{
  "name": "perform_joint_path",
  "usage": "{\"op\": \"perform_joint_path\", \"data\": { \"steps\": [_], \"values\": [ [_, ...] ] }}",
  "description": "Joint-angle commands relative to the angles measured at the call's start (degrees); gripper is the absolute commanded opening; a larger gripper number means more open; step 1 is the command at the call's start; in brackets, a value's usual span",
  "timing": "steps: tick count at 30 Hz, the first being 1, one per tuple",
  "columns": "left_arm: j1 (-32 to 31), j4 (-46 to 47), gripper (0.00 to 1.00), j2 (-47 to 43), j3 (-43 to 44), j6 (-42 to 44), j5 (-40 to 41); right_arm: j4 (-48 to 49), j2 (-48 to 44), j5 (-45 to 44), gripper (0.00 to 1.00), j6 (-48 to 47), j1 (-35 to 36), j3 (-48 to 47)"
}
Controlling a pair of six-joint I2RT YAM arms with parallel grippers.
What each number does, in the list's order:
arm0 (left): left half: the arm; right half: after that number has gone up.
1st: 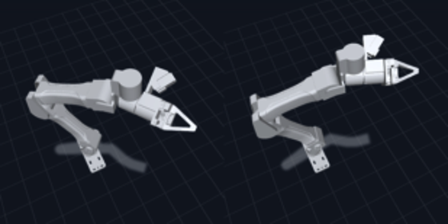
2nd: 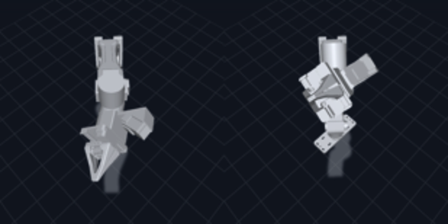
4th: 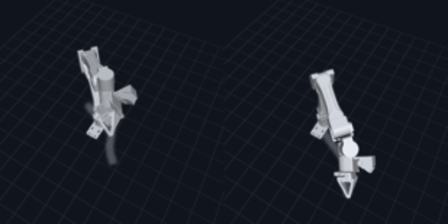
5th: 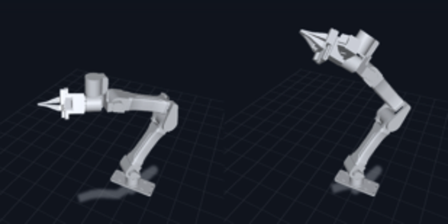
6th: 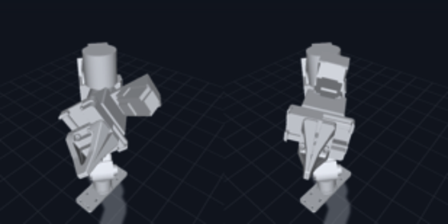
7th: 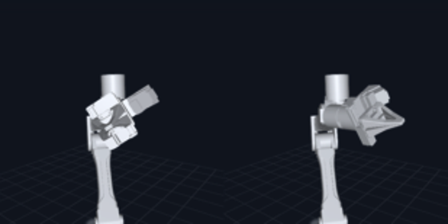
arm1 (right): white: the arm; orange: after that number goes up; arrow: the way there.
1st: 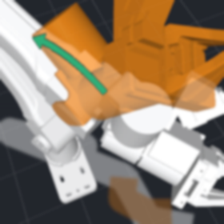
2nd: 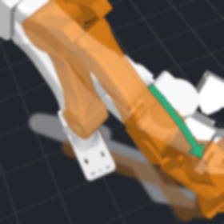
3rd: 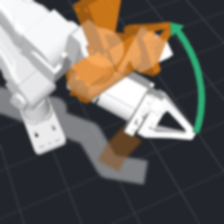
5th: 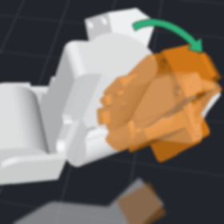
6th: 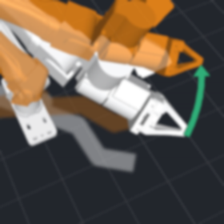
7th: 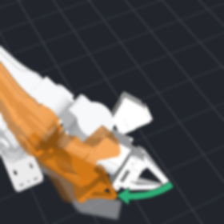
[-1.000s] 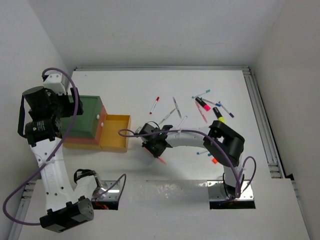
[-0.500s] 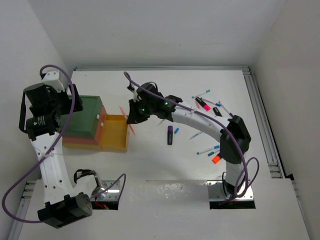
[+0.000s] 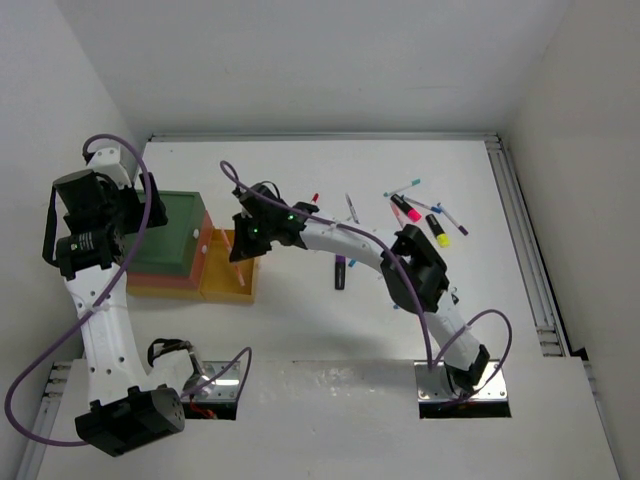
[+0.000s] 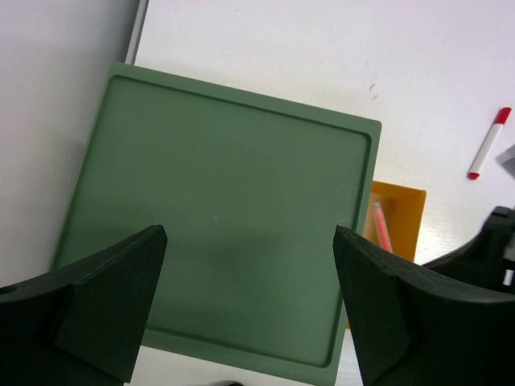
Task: Sort the stationery into containers
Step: Place the pen in the drawer, then pick up the pen from the center of the board.
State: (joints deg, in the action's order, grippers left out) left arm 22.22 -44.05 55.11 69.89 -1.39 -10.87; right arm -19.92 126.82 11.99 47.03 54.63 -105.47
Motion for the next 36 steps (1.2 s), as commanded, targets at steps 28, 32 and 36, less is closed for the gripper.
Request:
{"op": "perform_joint_path", "data": {
  "steps": [28,32,36],
  "values": [
    [-0.2,3.8,0.92,0.4,2.0,3.4,-2.5,-12.6,-13.1,-17.6,0.35,-9.2,-18.1,13.9],
    [-0.3,4.2,0.92,0.6,1.0,2.8,-2.7,-17.2,-10.1,-21.1,0.36,-5.6,-21.5,12.7],
    [-0.5,4.2,0.92,0.6,0.8,2.6,-2.6,-18.0,-7.4,-21.0,0.37,-3.6,-23.1,11.3]
  ]
}}
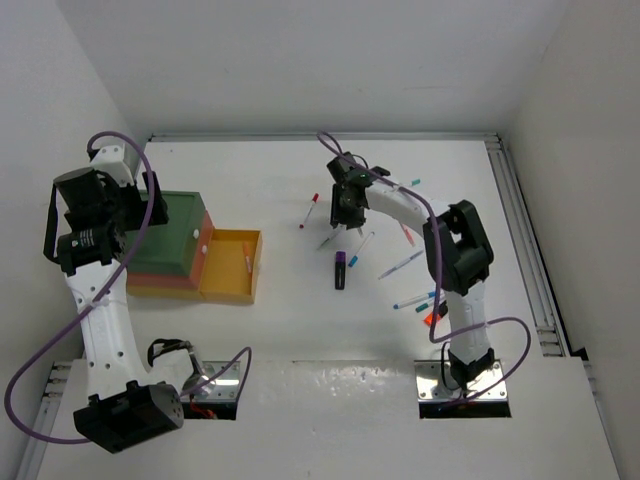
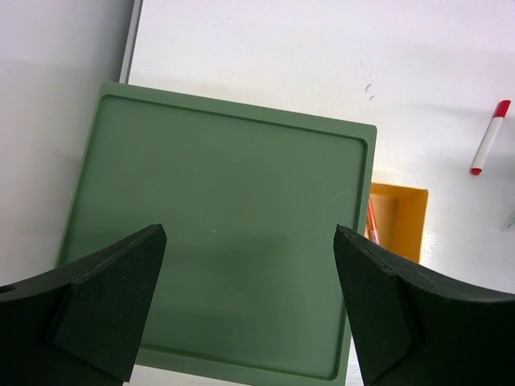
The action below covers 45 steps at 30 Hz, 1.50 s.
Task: Sort the stationery into containers
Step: Pick up the pen from the center of the board.
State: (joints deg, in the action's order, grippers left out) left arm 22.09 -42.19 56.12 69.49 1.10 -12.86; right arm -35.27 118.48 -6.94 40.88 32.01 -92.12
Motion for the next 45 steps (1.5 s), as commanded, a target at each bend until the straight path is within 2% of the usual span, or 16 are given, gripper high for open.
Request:
{"op": "perform_joint_path", "data": {
  "steps": [1,18,29,33,36,40,41,45],
  "values": [
    [-0.4,2.4,0.92,-0.4,1.2,0.3,-0.5,-2.6,1.5,-2.1,0.38,2.6,-0.8,-2.2],
    [-0.1,2.4,0.92,-0.6,-1.1,0.7,0.2,-1.2,8.7,-3.3,0.44,2.0,-1.2,-6.8],
    [-0.2,2.3,0.92,-1.5,-3.3,1.3,1.0,0.8,12.8,-5.4,0.43,0.1,-0.6,-8.1],
    [0.0,2.0,0.92,-1.8,-3.2,1.4,1.3,1.1,13.4,-3.9,0.37,-0.5,0.2,-7.9],
    [0.1,1.7,0.92,-1.7,-3.0,1.5,1.3,0.7,13.3,-2.4,0.30,-0.3,0.6,-7.1],
    [0.0,1.4,0.92,-1.7,-2.9,1.4,1.2,0.6,12.8,-0.2,0.05,-0.3,0.8,-6.6],
    [0.0,1.5,0.92,-1.7,-2.9,1.4,1.2,0.8,12.7,0.6,0.02,-0.4,0.8,-6.6],
    [0.0,1.0,0.92,-1.7,-2.3,1.0,1.0,3.0,11.3,8.5,0.00,-0.6,0.9,-7.0]
  ]
}}
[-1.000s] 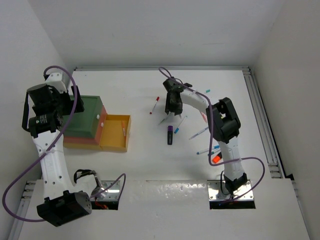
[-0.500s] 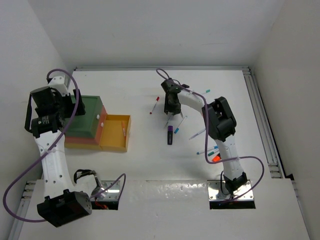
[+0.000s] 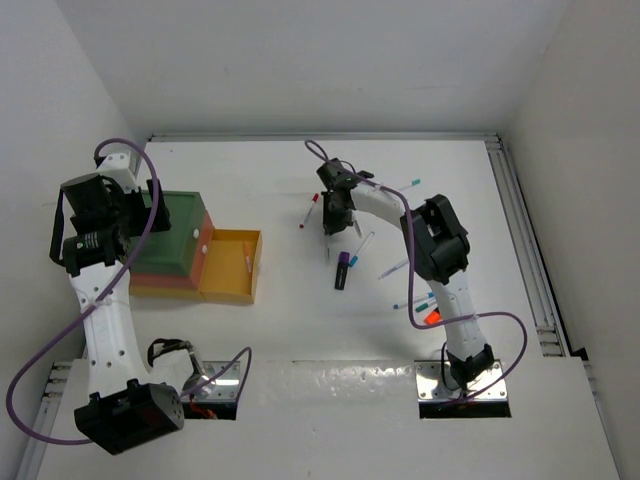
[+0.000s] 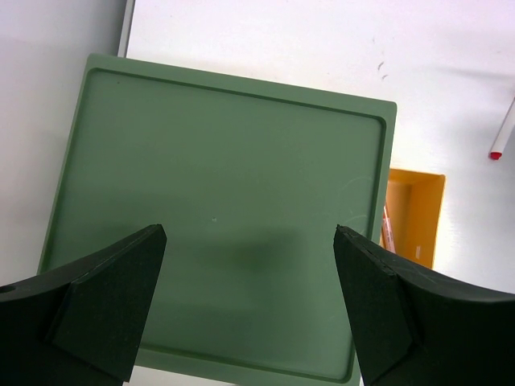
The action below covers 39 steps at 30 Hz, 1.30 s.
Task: Sort the stationery into containers
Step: Pick up the pen from the center of the board, then place the pen in the drawer.
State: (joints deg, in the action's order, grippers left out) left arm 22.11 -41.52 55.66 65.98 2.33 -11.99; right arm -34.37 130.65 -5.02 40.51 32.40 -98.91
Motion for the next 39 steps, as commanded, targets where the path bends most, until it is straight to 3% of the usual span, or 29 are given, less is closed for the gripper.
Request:
{"op": "perform_joint_path", "data": {
  "steps": [1,7,10,15,24,35,39],
  "values": [
    [0.0,0.3,0.92,-1.3,1.3,-0.3,0.1,2.8,-1.3,10.8,0.00,-0.3,0.4,-0.1],
    [0.0,-0.2,0.92,-0.8,3.8,0.0,0.2,7.6,-7.8,25.7,0.00,-1.6,0.6,-0.1],
    [0.0,-0.2,0.92,-0.6,4.2,0.0,0.0,10.6,-11.5,27.5,0.00,-2.6,2.7,0.5],
    [-0.1,0.5,0.92,-0.1,2.9,-0.9,-0.6,15.1,-13.2,26.2,0.00,-2.6,8.5,-2.2],
    [0.0,0.6,0.92,0.2,2.8,-0.3,-0.1,18.6,-6.6,21.6,0.00,1.2,16.1,-11.1],
    [0.0,0.5,0.92,-0.8,2.0,0.2,0.5,24.1,0.0,18.4,0.00,1.4,19.1,-13.0],
    [0.0,0.2,0.92,-0.8,2.0,0.1,0.4,24.5,1.6,18.1,0.05,0.4,19.5,-14.4]
  ]
}}
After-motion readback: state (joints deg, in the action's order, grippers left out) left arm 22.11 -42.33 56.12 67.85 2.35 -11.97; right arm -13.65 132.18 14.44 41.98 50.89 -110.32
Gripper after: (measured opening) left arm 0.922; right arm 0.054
